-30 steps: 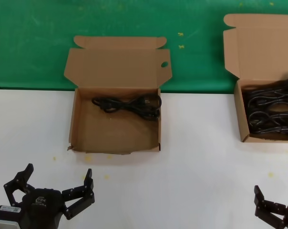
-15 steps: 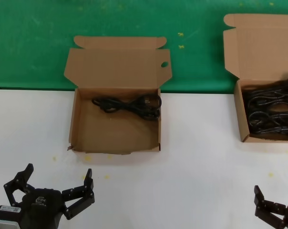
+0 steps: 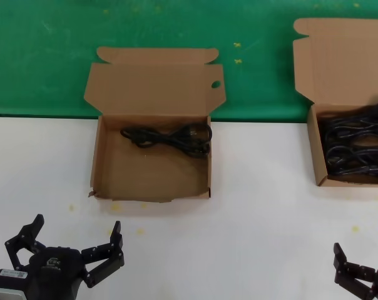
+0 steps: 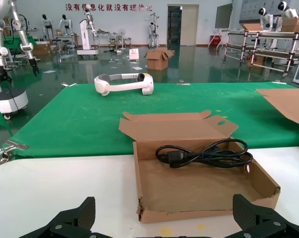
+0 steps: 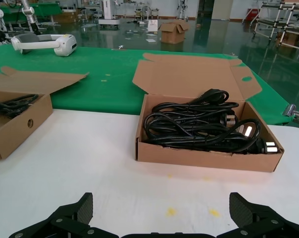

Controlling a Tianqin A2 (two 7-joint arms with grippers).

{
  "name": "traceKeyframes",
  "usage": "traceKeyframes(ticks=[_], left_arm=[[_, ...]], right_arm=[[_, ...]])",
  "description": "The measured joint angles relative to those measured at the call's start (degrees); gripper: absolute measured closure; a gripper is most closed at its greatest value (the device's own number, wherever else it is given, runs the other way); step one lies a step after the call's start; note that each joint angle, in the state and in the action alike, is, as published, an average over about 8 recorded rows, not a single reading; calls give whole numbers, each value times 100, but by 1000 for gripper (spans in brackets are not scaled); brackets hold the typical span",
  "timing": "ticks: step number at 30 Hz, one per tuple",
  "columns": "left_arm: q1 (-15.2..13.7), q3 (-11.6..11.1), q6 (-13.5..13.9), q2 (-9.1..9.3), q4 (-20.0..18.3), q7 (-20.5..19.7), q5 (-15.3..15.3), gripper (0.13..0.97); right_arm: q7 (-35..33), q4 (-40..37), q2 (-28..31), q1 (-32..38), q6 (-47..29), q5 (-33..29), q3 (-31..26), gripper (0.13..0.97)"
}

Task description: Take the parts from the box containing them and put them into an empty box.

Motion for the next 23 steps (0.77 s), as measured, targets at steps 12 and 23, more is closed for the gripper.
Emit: traceKeyframes(ticks=[12, 23], left_arm=[[0, 0, 0, 0, 0, 1, 0, 132], [0, 0, 0, 0, 0, 1, 0, 132]], right_arm=[[0, 0, 0, 0, 0, 0, 0, 129], [0, 0, 0, 0, 0, 0, 0, 129]])
